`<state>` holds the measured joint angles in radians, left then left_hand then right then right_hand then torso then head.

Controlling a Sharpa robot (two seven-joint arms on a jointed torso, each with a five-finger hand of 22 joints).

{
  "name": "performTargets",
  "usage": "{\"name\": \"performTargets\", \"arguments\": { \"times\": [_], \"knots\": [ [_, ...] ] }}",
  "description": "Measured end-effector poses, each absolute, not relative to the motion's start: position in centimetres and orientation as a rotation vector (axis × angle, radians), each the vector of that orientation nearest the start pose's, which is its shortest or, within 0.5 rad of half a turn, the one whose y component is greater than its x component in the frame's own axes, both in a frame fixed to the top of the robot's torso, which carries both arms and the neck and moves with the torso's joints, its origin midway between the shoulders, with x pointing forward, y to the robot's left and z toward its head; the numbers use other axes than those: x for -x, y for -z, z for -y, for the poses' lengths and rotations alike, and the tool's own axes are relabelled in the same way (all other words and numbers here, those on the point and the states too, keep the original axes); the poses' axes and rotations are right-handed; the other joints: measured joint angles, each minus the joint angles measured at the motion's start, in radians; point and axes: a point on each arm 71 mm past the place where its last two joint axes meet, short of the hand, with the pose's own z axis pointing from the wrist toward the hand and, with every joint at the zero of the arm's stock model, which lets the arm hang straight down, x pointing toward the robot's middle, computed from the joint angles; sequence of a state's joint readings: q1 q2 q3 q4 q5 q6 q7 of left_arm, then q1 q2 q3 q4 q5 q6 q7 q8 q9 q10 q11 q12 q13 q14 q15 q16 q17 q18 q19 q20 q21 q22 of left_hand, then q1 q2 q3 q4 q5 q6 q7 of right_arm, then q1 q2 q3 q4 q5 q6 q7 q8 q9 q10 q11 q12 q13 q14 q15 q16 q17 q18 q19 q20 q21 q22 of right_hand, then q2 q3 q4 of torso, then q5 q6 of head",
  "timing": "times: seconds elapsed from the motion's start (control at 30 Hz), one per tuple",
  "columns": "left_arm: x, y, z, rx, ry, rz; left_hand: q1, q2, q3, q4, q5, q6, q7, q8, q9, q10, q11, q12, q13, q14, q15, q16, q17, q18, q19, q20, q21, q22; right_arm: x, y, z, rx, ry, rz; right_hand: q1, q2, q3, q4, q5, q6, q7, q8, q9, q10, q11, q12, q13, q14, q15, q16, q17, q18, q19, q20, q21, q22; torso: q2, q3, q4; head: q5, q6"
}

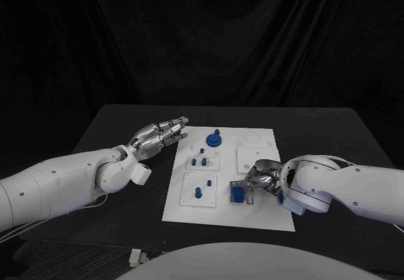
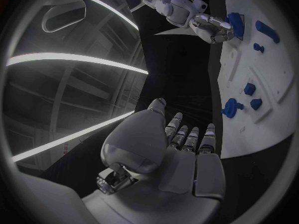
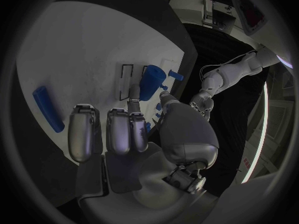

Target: Assemble the parts on the task board

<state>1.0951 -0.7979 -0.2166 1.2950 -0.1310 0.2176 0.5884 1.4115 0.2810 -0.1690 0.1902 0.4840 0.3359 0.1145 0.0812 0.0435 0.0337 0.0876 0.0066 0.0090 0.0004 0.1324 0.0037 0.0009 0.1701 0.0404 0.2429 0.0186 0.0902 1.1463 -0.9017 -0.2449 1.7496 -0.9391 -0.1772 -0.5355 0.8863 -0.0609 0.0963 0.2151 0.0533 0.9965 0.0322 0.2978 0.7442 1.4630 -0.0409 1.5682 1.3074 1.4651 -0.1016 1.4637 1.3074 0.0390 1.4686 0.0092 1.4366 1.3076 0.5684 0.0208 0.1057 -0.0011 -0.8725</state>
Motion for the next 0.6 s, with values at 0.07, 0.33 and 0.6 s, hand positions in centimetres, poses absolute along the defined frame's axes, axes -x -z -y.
{"name": "performTargets", "arguments": {
  "times": [0.07,0.33,0.6],
  "knots": [
    [-45.94,28.65,-23.14,0.957,1.844,-1.711,0.000,0.000,0.000,0.000,0.000,0.000,0.000,0.000,0.000,0.000,0.000,0.000,0.000,0.000,0.000,0.000,0.000,0.000,0.000,0.000,0.000,0.000,-38.20,29.16,19.32,-0.392,-0.508,-2.414,-0.005,-0.005,-0.016,0.016,0.000,-0.004,0.004,0.000,-0.001,0.000,0.000,0.000,0.000,0.000,0.000,0.000,0.000,0.000,0.000,0.000,0.000,0.000,0.000,0.0000,0.0001,0.000,0.000],
    [-45.91,28.69,-23.15,0.959,1.845,-1.713,0.000,0.000,0.000,0.000,0.000,0.000,0.000,0.000,0.000,0.000,0.000,0.000,0.000,0.000,0.000,0.000,0.000,0.000,0.000,0.000,0.000,0.000,-38.24,29.21,19.41,-0.394,-0.507,-2.412,-0.035,-0.009,-0.087,0.073,0.000,-0.004,0.004,0.000,-0.003,0.003,0.003,0.000,0.000,0.000,0.000,0.000,0.000,0.000,0.000,0.000,0.000,0.000,0.000,0.0003,0.0012,0.002,0.000],
    [-45.89,28.73,-23.20,0.960,1.844,-1.716,0.000,0.000,0.000,0.000,0.000,0.000,0.000,0.000,0.000,0.000,0.000,0.000,0.000,0.000,0.000,0.000,0.000,0.000,0.000,0.000,0.000,-0.001,-38.31,29.09,19.79,-0.411,-0.513,-2.389,-0.047,0.011,-0.104,0.072,0.000,-0.004,0.004,0.008,0.000,0.003,0.003,0.000,0.000,0.000,0.000,0.000,0.000,0.000,0.000,0.000,0.000,0.000,0.000,0.0005,0.0008,0.005,0.000]
  ]
}}
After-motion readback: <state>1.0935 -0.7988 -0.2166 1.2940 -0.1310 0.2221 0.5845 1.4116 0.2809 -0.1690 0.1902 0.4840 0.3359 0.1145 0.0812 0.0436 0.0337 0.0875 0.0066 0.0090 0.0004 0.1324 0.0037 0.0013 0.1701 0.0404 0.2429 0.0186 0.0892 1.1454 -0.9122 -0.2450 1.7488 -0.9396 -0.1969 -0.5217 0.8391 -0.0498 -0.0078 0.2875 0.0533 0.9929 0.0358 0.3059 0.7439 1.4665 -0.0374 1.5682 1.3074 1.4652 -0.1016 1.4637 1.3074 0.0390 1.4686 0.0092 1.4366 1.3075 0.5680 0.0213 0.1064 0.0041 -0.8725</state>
